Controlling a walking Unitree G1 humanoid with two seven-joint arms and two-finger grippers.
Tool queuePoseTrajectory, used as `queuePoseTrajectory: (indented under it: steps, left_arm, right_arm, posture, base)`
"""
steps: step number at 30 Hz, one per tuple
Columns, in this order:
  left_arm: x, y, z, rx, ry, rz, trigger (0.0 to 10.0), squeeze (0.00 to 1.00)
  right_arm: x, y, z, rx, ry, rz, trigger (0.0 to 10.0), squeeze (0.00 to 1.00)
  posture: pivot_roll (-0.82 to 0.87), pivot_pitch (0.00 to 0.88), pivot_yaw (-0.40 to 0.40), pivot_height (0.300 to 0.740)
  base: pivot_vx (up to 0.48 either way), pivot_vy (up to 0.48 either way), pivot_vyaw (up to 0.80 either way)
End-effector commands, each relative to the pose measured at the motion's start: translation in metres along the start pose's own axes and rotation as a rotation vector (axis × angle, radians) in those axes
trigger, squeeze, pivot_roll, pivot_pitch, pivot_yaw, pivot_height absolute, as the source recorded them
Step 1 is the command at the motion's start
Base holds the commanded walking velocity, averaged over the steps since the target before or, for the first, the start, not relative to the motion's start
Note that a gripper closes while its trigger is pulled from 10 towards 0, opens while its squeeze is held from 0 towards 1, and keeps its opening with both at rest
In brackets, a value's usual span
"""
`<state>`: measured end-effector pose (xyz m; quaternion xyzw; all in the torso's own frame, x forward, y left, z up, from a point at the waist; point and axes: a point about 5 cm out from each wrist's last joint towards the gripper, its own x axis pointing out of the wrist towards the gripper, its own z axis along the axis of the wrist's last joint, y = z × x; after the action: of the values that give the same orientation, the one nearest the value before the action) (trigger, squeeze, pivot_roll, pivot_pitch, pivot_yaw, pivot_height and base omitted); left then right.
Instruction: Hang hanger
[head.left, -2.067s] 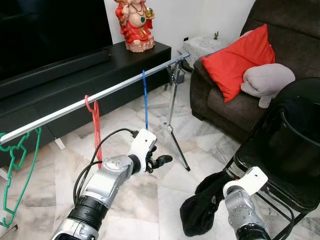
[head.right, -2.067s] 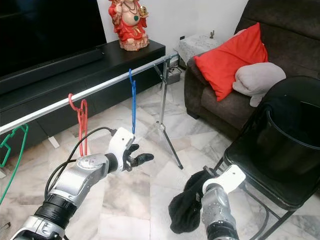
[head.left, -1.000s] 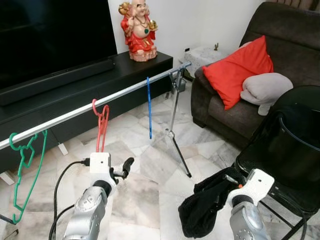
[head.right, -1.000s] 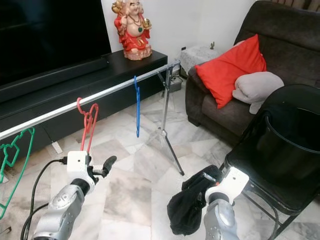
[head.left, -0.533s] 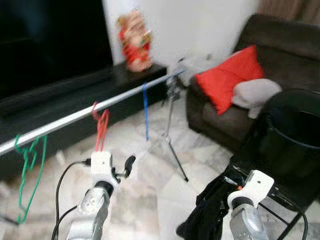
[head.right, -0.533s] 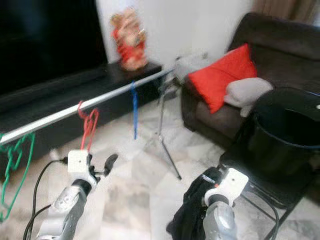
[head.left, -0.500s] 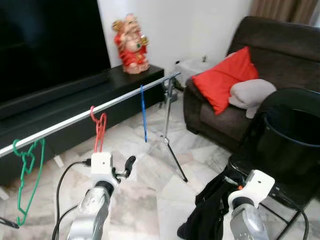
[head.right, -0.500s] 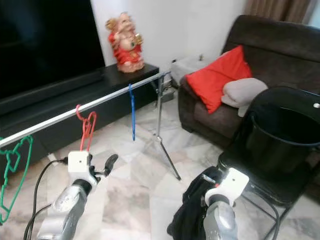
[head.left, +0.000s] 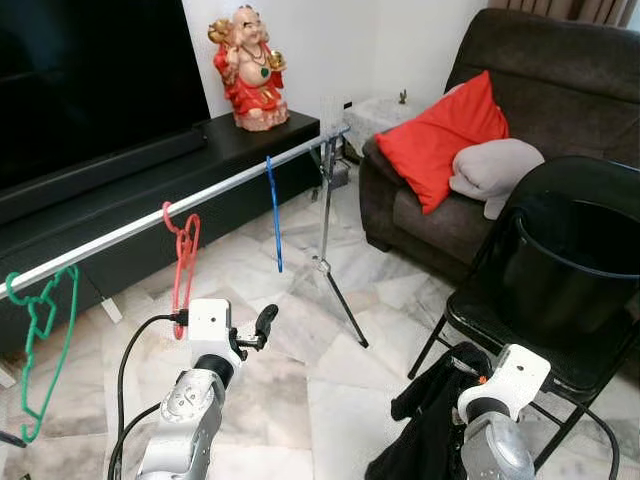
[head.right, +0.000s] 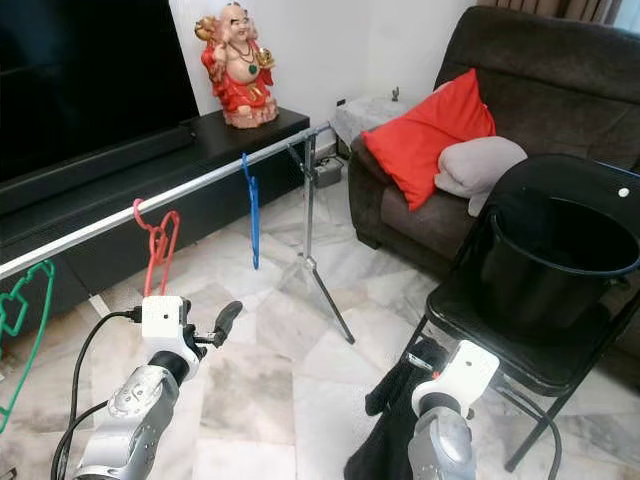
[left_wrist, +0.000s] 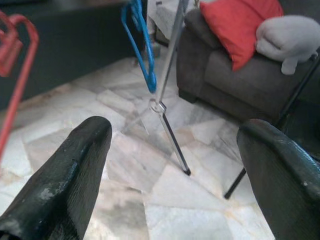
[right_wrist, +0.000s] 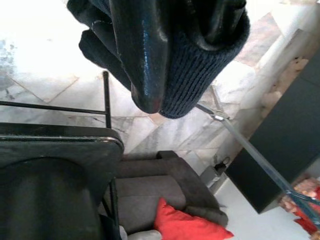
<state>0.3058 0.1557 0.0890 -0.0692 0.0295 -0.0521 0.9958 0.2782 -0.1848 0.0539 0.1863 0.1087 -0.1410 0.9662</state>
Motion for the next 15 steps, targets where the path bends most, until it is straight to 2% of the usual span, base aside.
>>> queuePoseTrajectory:
  steps: [1, 5, 15]
  left_arm:
    - [0.0001, 0.0027, 0.0042, -0.003, -0.008, 0.013, 10.0, 0.0]
    - [0.0001, 0.0038, 0.0048, 0.018, -0.01, 0.025, 10.0, 0.0]
    - [0.0009, 0.0021, 0.0058, 0.014, -0.014, 0.03, 10.0, 0.0]
  right_arm:
    - [-0.0004, 0.0043, 0.0033, -0.01, -0.021, 0.015, 10.0, 0.0]
    - [-0.0007, 0.004, 0.0029, -0.041, -0.021, 0.026, 10.0, 0.0]
    - [-0.0009, 0.0039, 0.0011, -0.042, -0.011, 0.022, 10.0, 0.0]
  posture:
    - [0.04, 0.05, 0.067, 0.74]
    - [0.04, 0.052, 0.066, 0.74]
    - [0.04, 0.052, 0.064, 0.74]
  base:
    - [0.0, 0.0, 0.0]
    - [0.0, 0.0, 0.71]
    - [0.0, 0.0, 0.8]
